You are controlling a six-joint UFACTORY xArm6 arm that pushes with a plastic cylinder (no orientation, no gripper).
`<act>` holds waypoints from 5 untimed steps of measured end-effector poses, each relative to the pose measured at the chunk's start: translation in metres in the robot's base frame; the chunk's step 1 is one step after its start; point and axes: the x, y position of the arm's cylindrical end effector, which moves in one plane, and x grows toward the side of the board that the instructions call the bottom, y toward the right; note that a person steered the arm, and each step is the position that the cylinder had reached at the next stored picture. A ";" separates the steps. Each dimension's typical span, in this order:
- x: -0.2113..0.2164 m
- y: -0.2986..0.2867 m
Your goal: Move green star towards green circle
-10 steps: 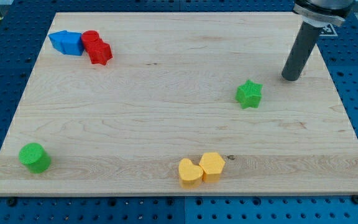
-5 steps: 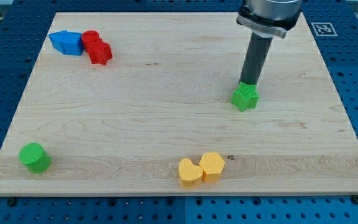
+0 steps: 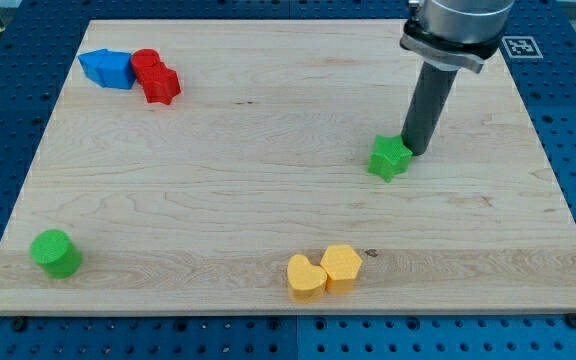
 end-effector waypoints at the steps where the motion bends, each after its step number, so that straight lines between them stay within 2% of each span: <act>1: 0.011 -0.019; 5: 0.060 -0.096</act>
